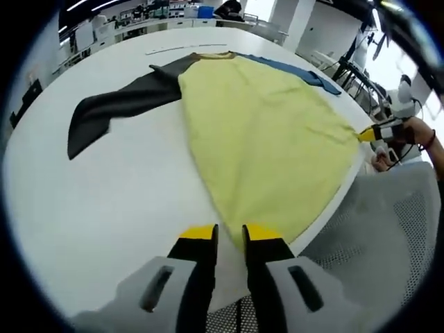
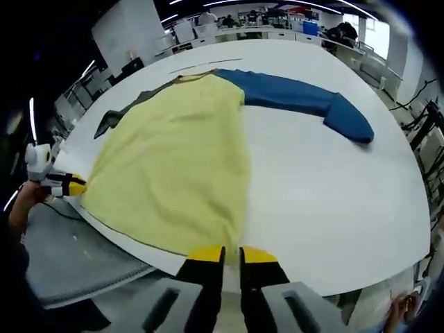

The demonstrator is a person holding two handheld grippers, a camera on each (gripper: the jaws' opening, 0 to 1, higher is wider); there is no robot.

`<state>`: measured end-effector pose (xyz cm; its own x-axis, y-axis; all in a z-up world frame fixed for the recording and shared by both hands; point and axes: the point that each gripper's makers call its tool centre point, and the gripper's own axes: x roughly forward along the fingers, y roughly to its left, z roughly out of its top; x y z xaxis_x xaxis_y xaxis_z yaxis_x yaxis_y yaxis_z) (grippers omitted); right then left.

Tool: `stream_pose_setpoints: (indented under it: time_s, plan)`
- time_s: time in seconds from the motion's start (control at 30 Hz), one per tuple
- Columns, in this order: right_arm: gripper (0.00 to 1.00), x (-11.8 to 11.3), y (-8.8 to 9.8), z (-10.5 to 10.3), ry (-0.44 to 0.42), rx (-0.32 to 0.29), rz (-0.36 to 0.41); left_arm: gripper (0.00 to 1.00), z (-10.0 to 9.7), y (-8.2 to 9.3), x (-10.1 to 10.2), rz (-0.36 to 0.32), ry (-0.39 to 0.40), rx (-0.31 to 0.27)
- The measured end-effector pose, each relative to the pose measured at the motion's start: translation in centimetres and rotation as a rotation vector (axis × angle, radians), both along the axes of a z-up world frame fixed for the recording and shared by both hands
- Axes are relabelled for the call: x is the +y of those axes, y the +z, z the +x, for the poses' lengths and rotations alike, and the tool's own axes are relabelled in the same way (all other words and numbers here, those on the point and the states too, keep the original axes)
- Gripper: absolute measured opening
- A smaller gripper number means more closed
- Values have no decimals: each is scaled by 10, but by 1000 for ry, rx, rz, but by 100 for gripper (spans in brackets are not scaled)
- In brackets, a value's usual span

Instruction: Fold the garment on the visible template until the final outline fits inside the template.

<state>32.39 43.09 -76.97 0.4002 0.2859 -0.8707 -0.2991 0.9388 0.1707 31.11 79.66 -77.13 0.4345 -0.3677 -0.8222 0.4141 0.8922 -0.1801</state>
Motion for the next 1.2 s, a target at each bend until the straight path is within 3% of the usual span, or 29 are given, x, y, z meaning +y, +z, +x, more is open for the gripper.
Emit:
stream_pose_setpoints:
  time_s: [0.2, 0.37, 0.6, 0.8, 0.9, 1.2]
  plan:
    - [43, 3, 5, 6, 6, -19, 17, 28, 10, 13, 3, -13, -3, -71]
    - [49, 12, 16, 17, -31, -57, 92, 39, 26, 24, 10, -8, 7, -136]
    - [60, 16, 27, 42, -25, -123, 114, 51, 46, 33, 21, 7, 19, -180]
    - [64, 19, 36, 66, 7, -172, 113, 59, 69, 42, 31, 24, 33, -232]
    - [70, 27, 40, 79, 62, -197, 124, 63, 79, 46, 32, 7, 40, -255]
    - [74, 30, 47, 119, 96, -227, 131, 65, 113, 55, 34, -1, 48, -294]
